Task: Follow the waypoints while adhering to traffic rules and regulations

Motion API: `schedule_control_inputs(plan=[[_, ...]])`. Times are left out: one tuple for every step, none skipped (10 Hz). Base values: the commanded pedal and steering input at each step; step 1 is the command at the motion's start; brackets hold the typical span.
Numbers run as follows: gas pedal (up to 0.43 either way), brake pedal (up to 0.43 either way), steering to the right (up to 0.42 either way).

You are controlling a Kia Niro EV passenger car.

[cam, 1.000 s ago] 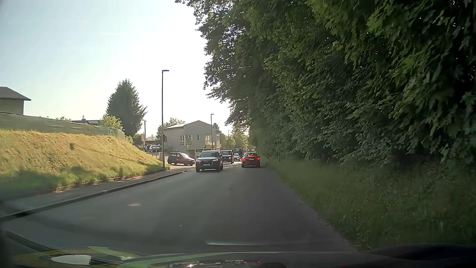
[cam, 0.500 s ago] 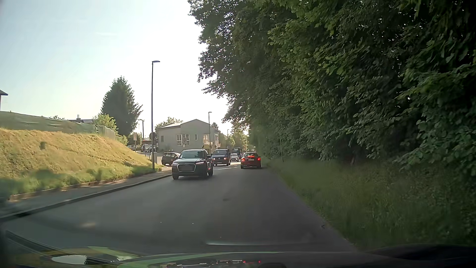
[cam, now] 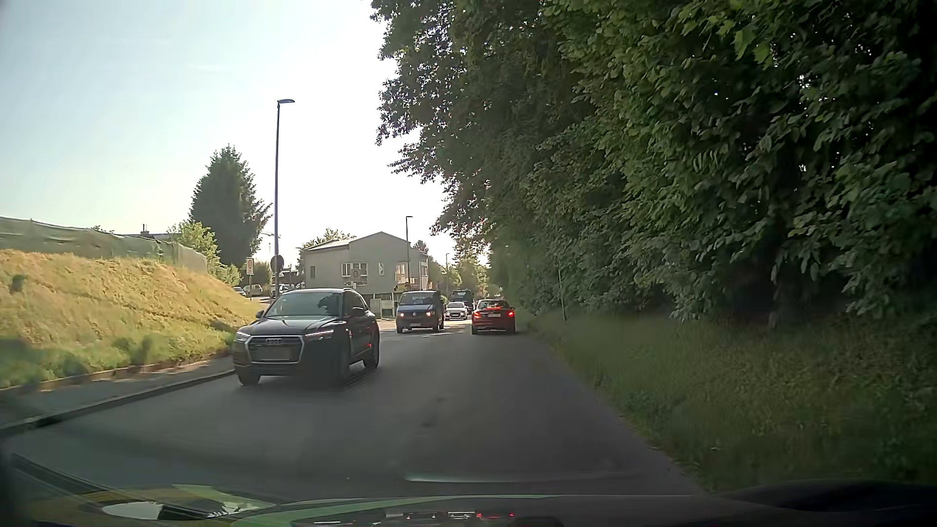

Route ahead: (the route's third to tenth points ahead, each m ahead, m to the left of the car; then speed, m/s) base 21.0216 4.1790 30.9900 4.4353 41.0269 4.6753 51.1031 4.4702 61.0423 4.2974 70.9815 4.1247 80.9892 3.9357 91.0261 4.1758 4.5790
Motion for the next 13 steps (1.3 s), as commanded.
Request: schedule_control_inputs(plan=[[0.000,0.000,0.002],[0.000,0.000,0.002],[0.000,0.000,0.002],[0.000,0.000,0.002],[0.000,0.000,0.002],[0.000,0.000,0.002],[0.000,0.000,0.002],[0.000,0.000,0.002],[0.000,0.000,0.002],[0.000,0.000,0.002],[0.000,0.000,0.002],[0.000,0.000,0.002],[0.000,0.000,0.002]])
